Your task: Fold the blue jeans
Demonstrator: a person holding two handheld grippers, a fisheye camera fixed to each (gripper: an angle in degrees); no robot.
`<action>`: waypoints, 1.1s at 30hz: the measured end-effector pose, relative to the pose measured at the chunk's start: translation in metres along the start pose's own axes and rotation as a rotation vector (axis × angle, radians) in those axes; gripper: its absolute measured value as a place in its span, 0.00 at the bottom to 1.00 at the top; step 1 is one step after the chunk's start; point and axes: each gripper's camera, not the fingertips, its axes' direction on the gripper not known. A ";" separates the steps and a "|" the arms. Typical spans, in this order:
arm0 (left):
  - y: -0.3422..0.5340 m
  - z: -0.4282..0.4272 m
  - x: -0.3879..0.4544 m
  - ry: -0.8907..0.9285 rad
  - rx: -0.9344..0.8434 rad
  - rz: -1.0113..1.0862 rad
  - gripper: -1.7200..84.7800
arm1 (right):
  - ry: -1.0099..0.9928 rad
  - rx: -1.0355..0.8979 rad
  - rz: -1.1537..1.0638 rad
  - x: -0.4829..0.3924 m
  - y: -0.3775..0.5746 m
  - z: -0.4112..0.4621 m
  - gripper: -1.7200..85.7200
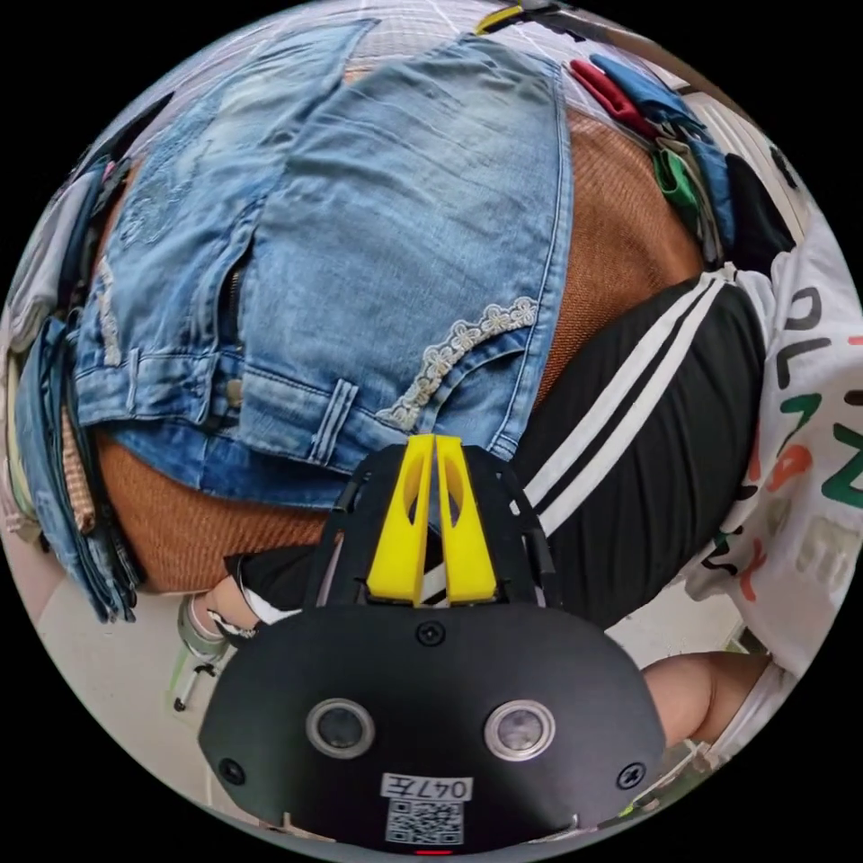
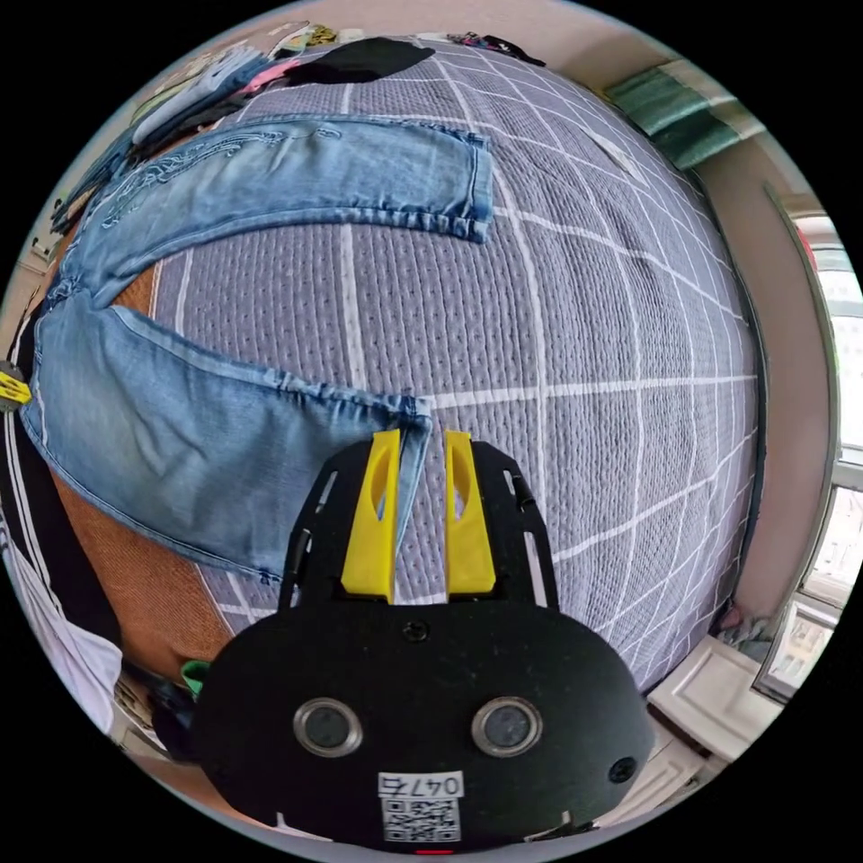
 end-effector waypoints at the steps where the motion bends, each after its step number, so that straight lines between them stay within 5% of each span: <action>1: 0.007 -0.004 -0.004 -0.008 0.030 -0.026 0.01 | -0.022 0.009 -0.012 0.000 -0.006 -0.006 0.07; 8: 0.029 0.013 -0.035 0.000 0.118 -0.199 0.01 | 0.010 -0.034 -0.160 -0.022 -0.041 -0.029 0.08; 15: 0.005 0.067 -0.035 -0.042 -0.017 -0.239 0.01 | -0.072 -0.075 -0.123 -0.026 -0.042 -0.062 0.04; 18: 0.001 0.079 -0.029 -0.058 -0.034 -0.225 0.01 | 0.039 -0.062 -0.143 -0.048 -0.033 -0.086 0.03; 22: 0.005 0.096 -0.029 -0.040 0.004 -0.241 0.01 | 0.182 -0.008 0.040 -0.051 -0.008 -0.121 0.03; 33: 0.025 0.145 -0.019 -0.057 0.057 -0.264 0.01 | 0.067 0.091 0.431 -0.054 0.041 -0.163 0.10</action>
